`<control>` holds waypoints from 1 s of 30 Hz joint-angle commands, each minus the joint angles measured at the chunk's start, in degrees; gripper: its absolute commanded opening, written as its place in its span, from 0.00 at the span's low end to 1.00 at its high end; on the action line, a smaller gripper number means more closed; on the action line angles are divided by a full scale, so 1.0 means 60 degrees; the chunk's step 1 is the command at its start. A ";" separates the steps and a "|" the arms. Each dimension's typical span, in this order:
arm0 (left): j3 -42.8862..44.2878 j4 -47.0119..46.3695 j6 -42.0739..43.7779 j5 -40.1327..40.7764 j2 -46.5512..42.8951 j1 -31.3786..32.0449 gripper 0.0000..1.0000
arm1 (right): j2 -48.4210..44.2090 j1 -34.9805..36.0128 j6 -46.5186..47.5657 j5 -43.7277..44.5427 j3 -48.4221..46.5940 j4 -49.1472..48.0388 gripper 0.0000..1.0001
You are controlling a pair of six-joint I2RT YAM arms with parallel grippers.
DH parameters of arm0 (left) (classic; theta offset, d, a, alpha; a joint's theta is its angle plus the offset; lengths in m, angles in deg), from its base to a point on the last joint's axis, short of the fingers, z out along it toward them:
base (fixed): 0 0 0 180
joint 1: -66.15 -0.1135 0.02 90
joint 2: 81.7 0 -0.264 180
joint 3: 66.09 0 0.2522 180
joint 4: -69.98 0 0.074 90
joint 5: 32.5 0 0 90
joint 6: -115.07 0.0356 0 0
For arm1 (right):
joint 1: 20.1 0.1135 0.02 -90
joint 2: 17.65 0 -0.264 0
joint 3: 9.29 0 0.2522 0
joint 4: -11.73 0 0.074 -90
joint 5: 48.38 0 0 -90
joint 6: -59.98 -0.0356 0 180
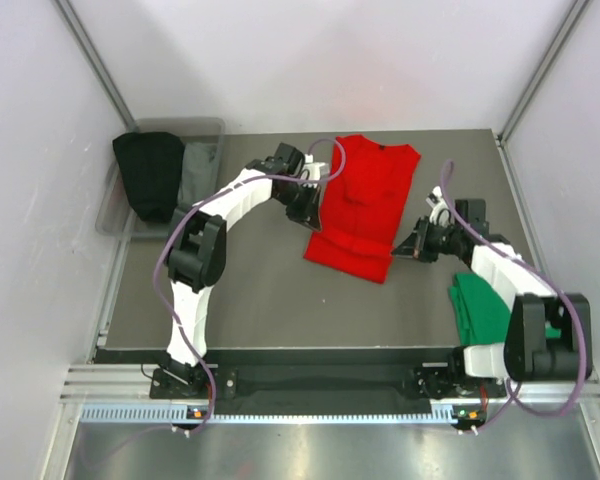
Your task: Fold and stack the t-shirts
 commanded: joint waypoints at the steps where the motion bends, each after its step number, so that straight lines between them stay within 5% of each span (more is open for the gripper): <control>1: 0.0807 -0.0352 0.0166 0.0097 0.0364 0.0003 0.00 | 0.0910 -0.0125 0.0605 -0.0134 -0.1094 -0.0800 0.00; 12: 0.2154 -0.0968 -0.0112 0.0405 0.1390 0.0003 0.00 | 0.3445 -0.0565 0.1118 -0.0121 -0.2501 -0.1283 0.00; 30: 0.3488 -0.1700 -0.0390 0.0991 0.2430 -0.0158 0.00 | 0.4911 -0.0711 0.1089 0.0217 -0.3380 -0.2470 0.00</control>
